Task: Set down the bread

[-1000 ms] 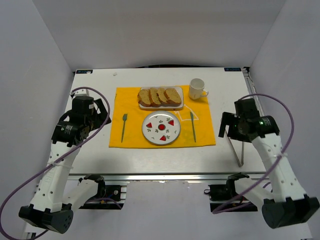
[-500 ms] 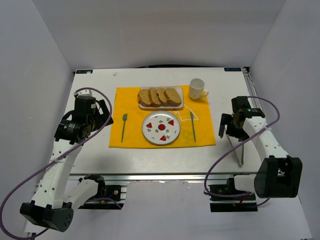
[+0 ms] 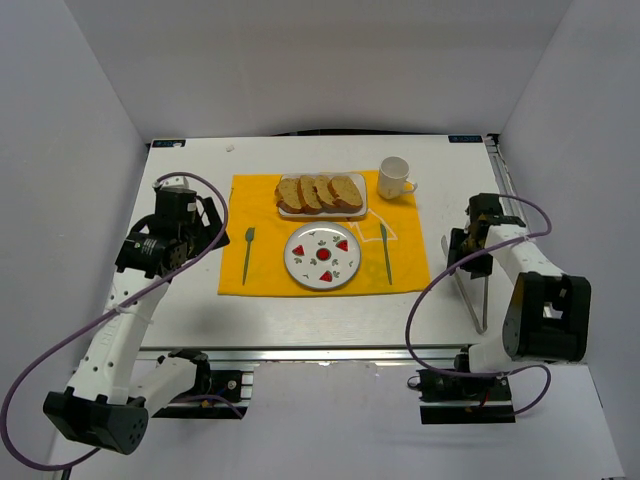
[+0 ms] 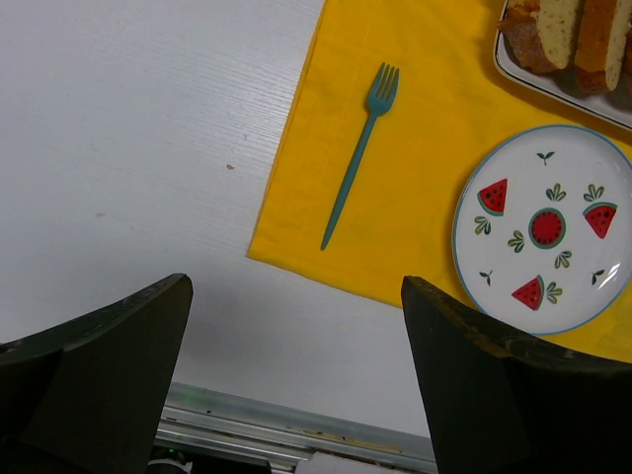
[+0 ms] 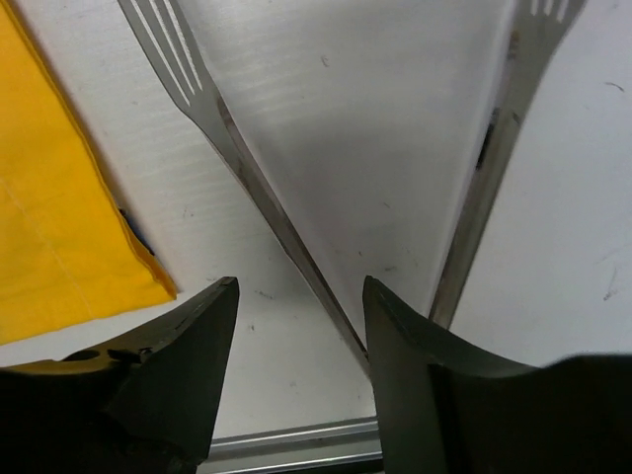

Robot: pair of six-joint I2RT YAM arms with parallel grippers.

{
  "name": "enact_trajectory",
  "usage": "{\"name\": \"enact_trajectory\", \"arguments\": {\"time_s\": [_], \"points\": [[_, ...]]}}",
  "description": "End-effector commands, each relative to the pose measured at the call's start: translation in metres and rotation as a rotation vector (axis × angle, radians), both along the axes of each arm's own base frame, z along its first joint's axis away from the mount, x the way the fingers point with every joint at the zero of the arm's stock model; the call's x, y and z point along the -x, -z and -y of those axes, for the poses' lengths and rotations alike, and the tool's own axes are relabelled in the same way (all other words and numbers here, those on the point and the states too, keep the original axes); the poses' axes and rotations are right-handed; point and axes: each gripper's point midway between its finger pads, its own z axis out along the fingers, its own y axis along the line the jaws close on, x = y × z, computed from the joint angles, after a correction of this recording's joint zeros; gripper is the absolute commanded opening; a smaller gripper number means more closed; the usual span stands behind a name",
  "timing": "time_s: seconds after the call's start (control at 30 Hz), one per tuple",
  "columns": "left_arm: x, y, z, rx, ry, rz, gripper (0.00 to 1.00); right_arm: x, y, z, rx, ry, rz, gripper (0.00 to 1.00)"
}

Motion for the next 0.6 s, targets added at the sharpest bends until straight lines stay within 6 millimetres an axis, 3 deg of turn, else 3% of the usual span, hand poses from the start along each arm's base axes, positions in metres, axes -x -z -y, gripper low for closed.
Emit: {"name": "enact_trajectory", "arguments": {"time_s": [0.0, 0.07, 0.13, 0.17, 0.3, 0.33, 0.4, 0.53, 0.57], "points": [[-0.004, -0.01, 0.001, -0.002, 0.008, 0.031, 0.98, -0.014, 0.006, -0.006, -0.04, -0.041, 0.034, 0.57], [-0.004, -0.01, -0.001, -0.008, 0.004, 0.029, 0.98, -0.014, 0.014, -0.006, -0.046, -0.04, 0.02, 0.49], [-0.003, -0.011, -0.002, -0.016, -0.001, 0.027, 0.98, -0.013, 0.019, -0.008, -0.059, -0.042, 0.01, 0.47], [-0.003, -0.011, -0.003, -0.017, -0.002, 0.026, 0.98, -0.013, 0.023, -0.008, -0.061, -0.043, 0.001, 0.4], [-0.001, -0.01, -0.006, -0.032, -0.012, 0.014, 0.98, -0.012, 0.029, -0.006, -0.049, -0.032, -0.012, 0.33], [-0.002, -0.01, -0.006, -0.034, -0.013, 0.013, 0.98, -0.012, 0.031, -0.006, -0.048, -0.033, -0.016, 0.25], [-0.002, -0.009, -0.006, -0.034, -0.013, 0.01, 0.98, -0.014, 0.033, -0.006, -0.047, -0.033, -0.019, 0.2], [-0.004, -0.008, -0.006, -0.039, -0.015, 0.002, 0.98, -0.021, 0.034, -0.005, -0.045, -0.032, -0.033, 0.0], [-0.004, -0.008, -0.007, -0.041, -0.017, 0.001, 0.98, -0.023, 0.035, -0.005, -0.046, -0.031, -0.041, 0.0]]}}
